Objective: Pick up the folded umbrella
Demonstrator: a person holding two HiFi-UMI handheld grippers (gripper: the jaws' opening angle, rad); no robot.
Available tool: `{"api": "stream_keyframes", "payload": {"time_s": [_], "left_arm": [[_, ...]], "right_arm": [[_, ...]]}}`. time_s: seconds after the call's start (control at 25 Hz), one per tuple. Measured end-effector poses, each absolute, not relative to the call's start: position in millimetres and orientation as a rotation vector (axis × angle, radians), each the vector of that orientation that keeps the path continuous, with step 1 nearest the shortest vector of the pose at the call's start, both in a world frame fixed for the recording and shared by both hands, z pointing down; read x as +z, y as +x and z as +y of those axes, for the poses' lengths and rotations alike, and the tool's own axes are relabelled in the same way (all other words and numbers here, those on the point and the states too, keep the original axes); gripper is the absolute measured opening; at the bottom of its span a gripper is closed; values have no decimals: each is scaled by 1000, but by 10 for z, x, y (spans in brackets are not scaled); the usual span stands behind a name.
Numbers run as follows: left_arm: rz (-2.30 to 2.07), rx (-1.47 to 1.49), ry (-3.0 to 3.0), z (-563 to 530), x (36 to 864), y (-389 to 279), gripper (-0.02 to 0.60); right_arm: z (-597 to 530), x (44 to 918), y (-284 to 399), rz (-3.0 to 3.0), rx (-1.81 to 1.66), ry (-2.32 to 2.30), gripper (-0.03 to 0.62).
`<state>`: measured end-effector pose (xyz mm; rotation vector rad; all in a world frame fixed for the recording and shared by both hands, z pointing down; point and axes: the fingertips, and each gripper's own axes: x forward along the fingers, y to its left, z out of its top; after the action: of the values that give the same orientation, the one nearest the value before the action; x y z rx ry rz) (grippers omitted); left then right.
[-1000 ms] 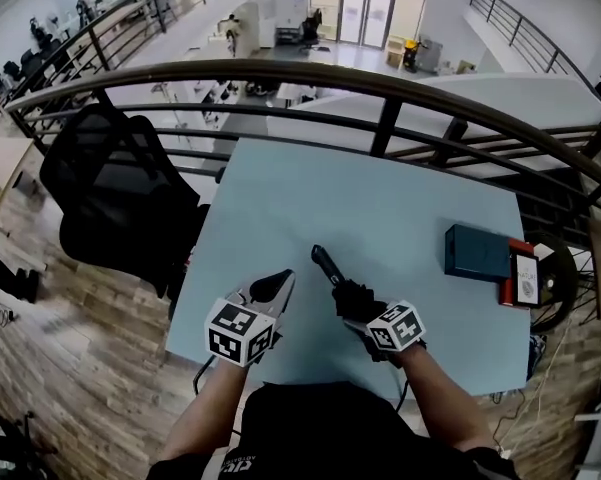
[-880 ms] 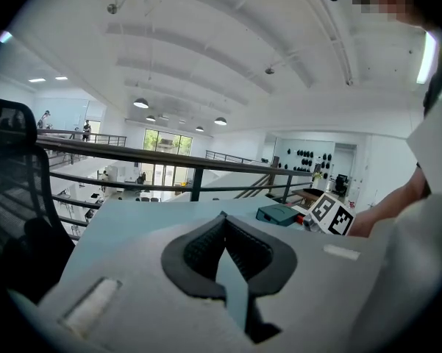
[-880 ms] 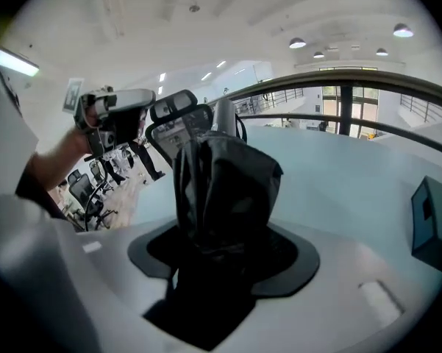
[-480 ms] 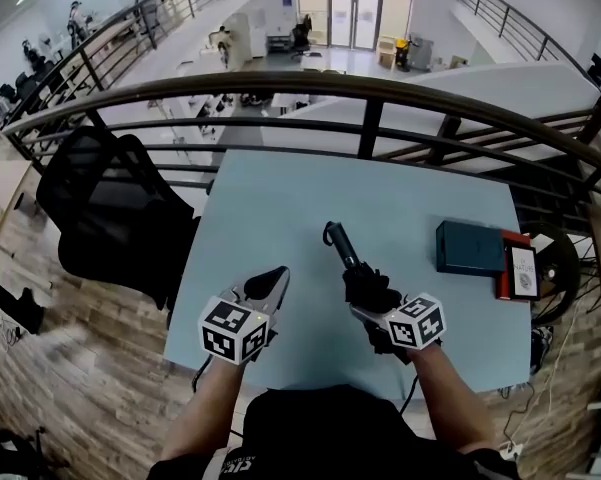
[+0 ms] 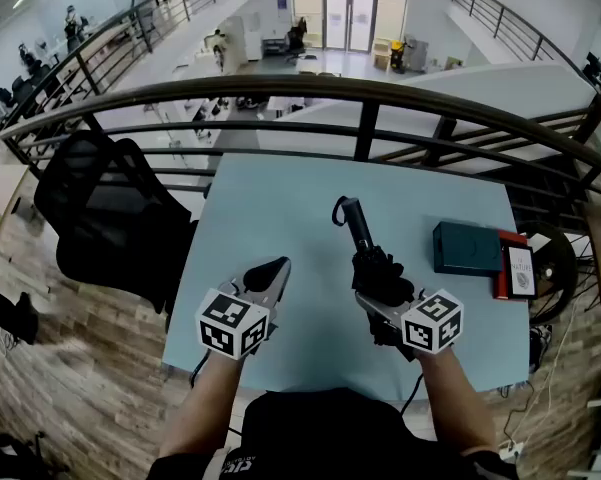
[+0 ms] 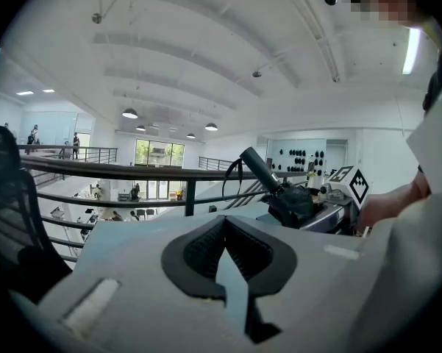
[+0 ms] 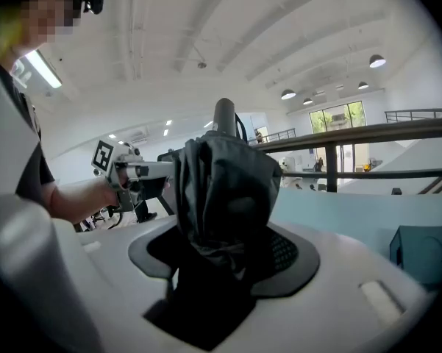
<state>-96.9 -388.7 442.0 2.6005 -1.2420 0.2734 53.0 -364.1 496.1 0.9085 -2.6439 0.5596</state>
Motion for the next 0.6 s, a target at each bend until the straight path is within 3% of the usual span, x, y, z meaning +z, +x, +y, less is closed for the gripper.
{"api": "stream_keyframes", "payload": {"time_s": [0.6], "left_arm": [[-1265, 217, 2638, -3892, 4180, -1037, 6]], "right_arm": [[-3614, 3989, 657, -2867, 370, 1053, 262]]}}
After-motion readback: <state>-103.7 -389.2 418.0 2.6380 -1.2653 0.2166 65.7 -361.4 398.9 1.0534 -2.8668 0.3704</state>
